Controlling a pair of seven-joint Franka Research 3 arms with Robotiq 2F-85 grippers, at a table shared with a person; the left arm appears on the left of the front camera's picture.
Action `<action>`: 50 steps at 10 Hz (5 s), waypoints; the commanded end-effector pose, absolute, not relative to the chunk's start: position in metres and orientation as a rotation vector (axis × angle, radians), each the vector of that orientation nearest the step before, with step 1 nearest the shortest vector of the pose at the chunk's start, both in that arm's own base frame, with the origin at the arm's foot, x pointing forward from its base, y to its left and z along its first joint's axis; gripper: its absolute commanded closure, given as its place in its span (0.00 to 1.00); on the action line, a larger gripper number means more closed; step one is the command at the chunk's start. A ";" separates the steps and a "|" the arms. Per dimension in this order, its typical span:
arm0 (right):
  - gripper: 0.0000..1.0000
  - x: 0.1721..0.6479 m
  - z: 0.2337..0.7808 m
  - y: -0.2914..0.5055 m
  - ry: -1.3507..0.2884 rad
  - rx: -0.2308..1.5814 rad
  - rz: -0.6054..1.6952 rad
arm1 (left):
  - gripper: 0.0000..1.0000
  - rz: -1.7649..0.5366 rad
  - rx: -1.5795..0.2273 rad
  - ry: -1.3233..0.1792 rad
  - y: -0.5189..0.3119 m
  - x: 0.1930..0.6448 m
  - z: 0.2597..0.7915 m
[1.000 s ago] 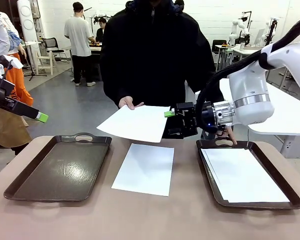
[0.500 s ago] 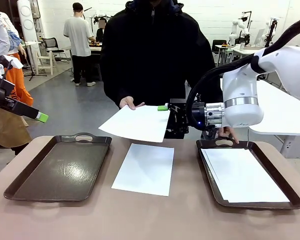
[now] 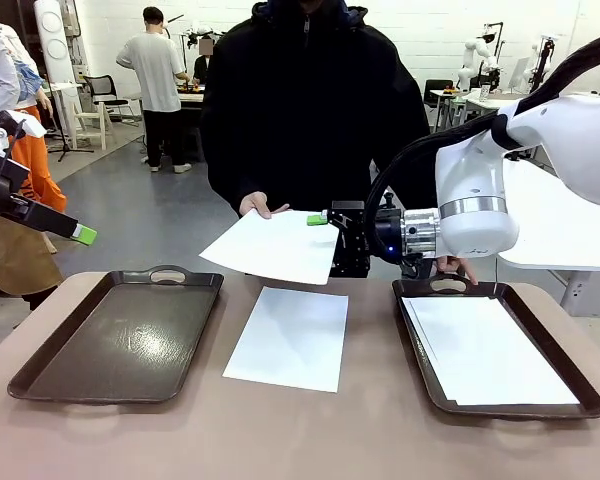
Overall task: Sort the A4 documents.
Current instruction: Receive the A4 Paper, then place the A4 Paper in the designated Handle tray.
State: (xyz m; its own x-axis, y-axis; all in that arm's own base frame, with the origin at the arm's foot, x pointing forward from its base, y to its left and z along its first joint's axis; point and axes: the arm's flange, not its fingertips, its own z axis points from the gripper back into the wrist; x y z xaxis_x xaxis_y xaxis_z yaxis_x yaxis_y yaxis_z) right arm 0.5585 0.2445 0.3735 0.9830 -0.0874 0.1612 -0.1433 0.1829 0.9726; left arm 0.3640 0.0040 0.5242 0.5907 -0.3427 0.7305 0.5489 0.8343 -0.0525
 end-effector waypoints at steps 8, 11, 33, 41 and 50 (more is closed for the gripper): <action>0.67 0.565 0.374 0.236 -0.207 1.465 0.056 | 0.00 -0.524 -0.296 -0.788 0.005 0.366 0.522; 0.90 0.566 0.373 0.234 -0.196 1.468 0.063 | 0.00 -0.524 -0.296 -0.788 0.005 0.366 0.522; 0.99 0.502 0.434 0.147 -0.136 1.372 0.354 | 0.00 -0.524 -0.296 -0.788 0.005 0.366 0.522; 0.99 0.527 0.405 -0.007 -0.101 1.108 0.438 | 0.00 -0.524 -0.296 -0.788 0.005 0.366 0.522; 0.99 0.527 0.343 -0.061 -0.095 0.726 0.169 | 0.00 -0.524 -0.296 -0.788 0.005 0.366 0.522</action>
